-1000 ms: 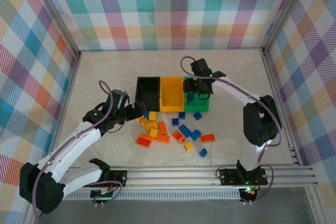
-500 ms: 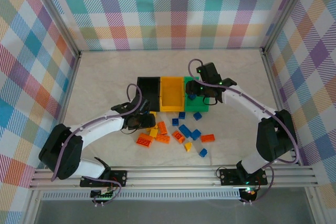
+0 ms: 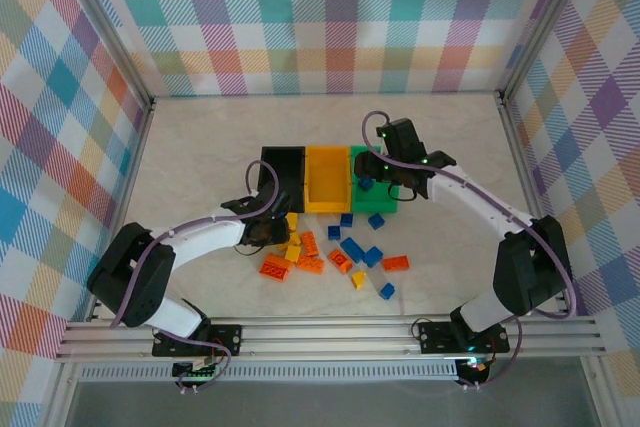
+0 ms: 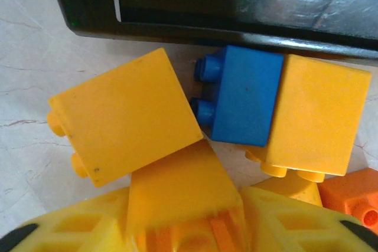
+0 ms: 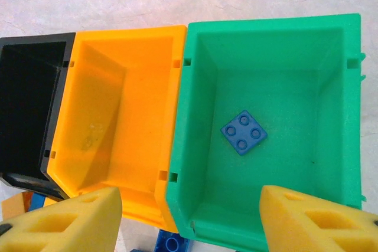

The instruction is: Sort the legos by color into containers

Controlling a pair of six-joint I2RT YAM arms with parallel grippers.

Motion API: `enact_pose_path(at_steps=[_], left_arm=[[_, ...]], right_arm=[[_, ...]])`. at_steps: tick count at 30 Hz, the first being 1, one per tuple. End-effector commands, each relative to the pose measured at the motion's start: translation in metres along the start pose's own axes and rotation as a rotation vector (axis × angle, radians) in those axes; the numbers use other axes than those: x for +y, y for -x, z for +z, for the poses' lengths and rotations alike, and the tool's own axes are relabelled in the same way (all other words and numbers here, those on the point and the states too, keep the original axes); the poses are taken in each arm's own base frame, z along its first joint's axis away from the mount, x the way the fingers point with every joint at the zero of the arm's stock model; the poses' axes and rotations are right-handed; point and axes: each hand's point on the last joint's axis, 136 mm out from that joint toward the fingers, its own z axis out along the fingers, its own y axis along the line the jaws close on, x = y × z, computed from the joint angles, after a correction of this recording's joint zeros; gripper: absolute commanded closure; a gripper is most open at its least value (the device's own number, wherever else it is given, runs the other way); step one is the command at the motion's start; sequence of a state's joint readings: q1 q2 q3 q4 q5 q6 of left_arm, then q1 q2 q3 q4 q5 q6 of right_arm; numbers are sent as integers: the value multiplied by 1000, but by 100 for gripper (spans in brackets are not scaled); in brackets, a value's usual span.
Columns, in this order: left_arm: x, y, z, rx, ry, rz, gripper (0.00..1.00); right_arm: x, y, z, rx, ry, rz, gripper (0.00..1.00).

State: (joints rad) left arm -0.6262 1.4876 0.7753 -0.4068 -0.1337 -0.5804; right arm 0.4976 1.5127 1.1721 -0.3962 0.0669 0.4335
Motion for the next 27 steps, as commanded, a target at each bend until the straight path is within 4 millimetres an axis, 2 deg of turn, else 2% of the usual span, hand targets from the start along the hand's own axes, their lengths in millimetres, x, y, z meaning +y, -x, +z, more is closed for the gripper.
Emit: enact_pose_path(at_steps=[1, 6, 9, 11, 14, 17, 22, 27], left_arm=[[0, -1, 0, -14, 4, 18, 60], [-4, -2, -26, -30, -46, 1, 70], [-10, 7, -59, -77, -106, -14, 70], [-16, 22, -82, -121, -130, -14, 71], [-27, 53, -102, -187, -143, -2, 71], [-33, 87, -94, -203, -125, -18, 73], [-34, 138, -63, -212, -66, -63, 73], [-35, 170, -43, -199, -31, -82, 69]], right_arm=[[3, 0, -7, -20, 17, 11, 36], [1, -3, -10, -23, 10, 19, 36], [-1, -6, -12, -20, 8, 26, 36], [-3, -12, -12, -8, 11, 33, 36], [-7, -24, -11, 17, 10, 47, 36], [-11, -34, -11, 40, 5, 60, 36], [-17, -50, -19, 69, -3, 73, 36], [-21, -70, -29, 110, 10, 85, 36]])
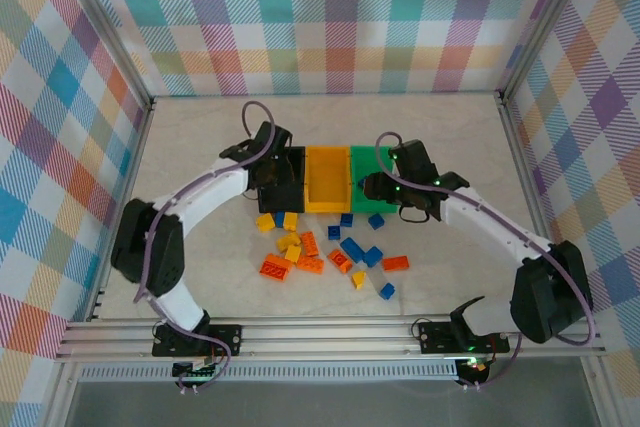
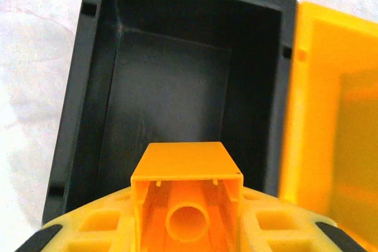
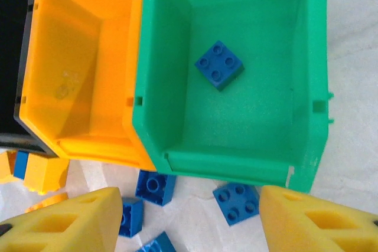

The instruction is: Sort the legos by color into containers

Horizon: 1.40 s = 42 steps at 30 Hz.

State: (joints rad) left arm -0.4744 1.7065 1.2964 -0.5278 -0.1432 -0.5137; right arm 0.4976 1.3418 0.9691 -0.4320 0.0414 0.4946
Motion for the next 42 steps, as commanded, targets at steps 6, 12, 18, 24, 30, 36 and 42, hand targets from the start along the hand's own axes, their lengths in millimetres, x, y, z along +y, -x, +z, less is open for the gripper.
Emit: enact_pose_path(at_steps=[6, 12, 18, 24, 30, 36, 42], left_arm=[[-8, 31, 4, -16, 19, 20, 55], [-18, 41, -17, -49, -35, 8, 42], [-42, 41, -67, -89, -209, -12, 21], [-60, -2, -113, -93, -321, 63, 0], [-30, -48, -128, -92, -345, 53, 0], [10, -72, -131, -115, -284, 0, 0], [34, -75, -135, -151, -210, -20, 0]], right_arm=[[-6, -44, -15, 96, 44, 39, 36], [-16, -67, -24, 136, 36, 64, 35], [-23, -85, -32, 180, 22, 104, 35], [-15, -108, -25, 269, 82, 113, 35], [-9, -130, -13, 344, 62, 107, 35], [-4, -136, -2, 327, -9, 291, 36], [-5, -145, 1, 313, -114, 525, 37]])
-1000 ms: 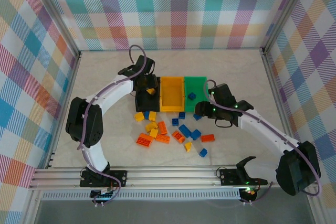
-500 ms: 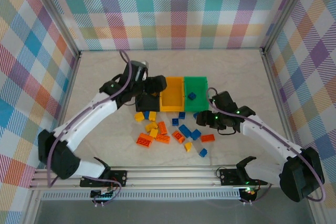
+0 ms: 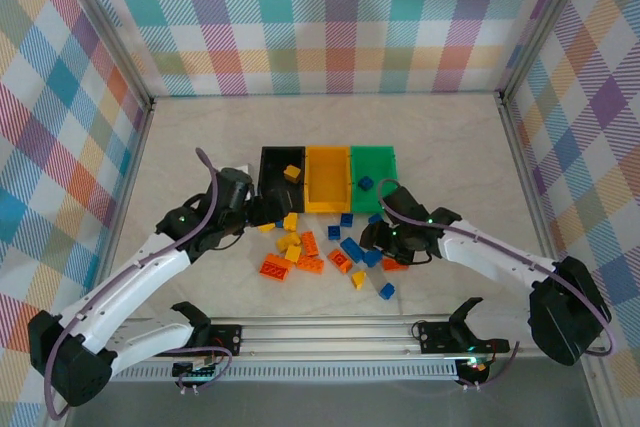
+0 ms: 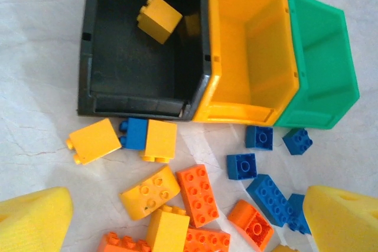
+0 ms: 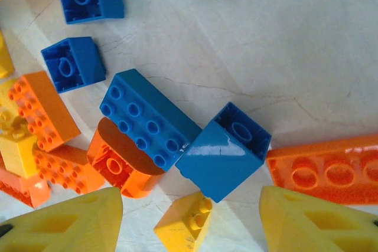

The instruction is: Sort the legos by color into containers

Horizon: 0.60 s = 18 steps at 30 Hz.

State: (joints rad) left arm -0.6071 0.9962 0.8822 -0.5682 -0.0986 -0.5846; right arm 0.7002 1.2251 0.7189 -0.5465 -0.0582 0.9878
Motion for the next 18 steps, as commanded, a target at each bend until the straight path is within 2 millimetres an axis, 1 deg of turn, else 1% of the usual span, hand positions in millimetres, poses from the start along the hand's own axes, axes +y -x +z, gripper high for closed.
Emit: enact_pose_path(at_steps=[1, 6, 10, 14, 18], left_arm=[[16, 0, -6, -30, 64, -17, 0], [22, -1, -8, -45, 82, -28, 0], [23, -2, -9, -50, 74, -34, 0], [23, -4, -10, -54, 61, -31, 0], [24, -5, -11, -55, 59, -28, 0]], right_arm=[[-6, -1, 4, -27, -54, 216, 37], [-9, -3, 7, -28, -110, 313, 37], [-11, -5, 13, -19, -145, 372, 37], [-9, -3, 19, -20, -164, 388, 37], [-8, -4, 24, -2, -198, 386, 38]])
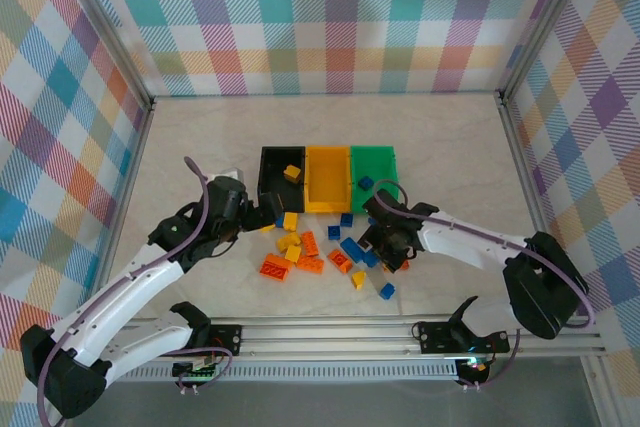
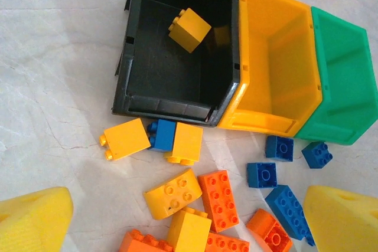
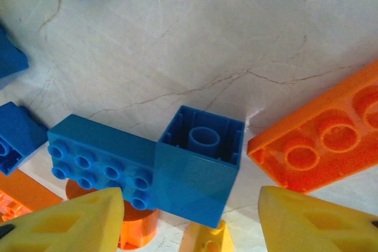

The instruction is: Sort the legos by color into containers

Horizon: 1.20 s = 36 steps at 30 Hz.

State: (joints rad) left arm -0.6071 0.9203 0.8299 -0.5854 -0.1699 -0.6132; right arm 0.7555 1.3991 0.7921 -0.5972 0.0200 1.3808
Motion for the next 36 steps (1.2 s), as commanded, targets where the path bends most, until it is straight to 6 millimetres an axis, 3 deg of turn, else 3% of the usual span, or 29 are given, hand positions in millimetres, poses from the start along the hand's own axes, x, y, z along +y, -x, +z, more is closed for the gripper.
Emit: enact_pose_path(at_steps=[1, 9, 20, 22, 28, 33, 36], left_arm=[[5, -2, -3, -4, 9, 2, 0], [5, 2, -7, -23, 9, 4, 0], [7, 8, -11, -48, 28, 7, 0], [6, 7, -10, -44, 23, 7, 0], [6, 6, -7, -33, 32, 5, 0], [7, 5, -5, -30, 35, -1, 0], [8, 5, -5, -29, 40, 1, 0]], right_arm=[[-1, -1, 2, -2, -45, 29, 38], [-2, 0, 14, 3, -77, 24, 44], [2, 3, 14, 6, -44, -23, 68], [4, 4, 11, 3, -33, -39, 67], [-1, 3, 17, 24, -51, -72, 47], [-1, -1, 30, 59, -63, -80, 48], [-1, -1, 33, 62, -66, -82, 54]])
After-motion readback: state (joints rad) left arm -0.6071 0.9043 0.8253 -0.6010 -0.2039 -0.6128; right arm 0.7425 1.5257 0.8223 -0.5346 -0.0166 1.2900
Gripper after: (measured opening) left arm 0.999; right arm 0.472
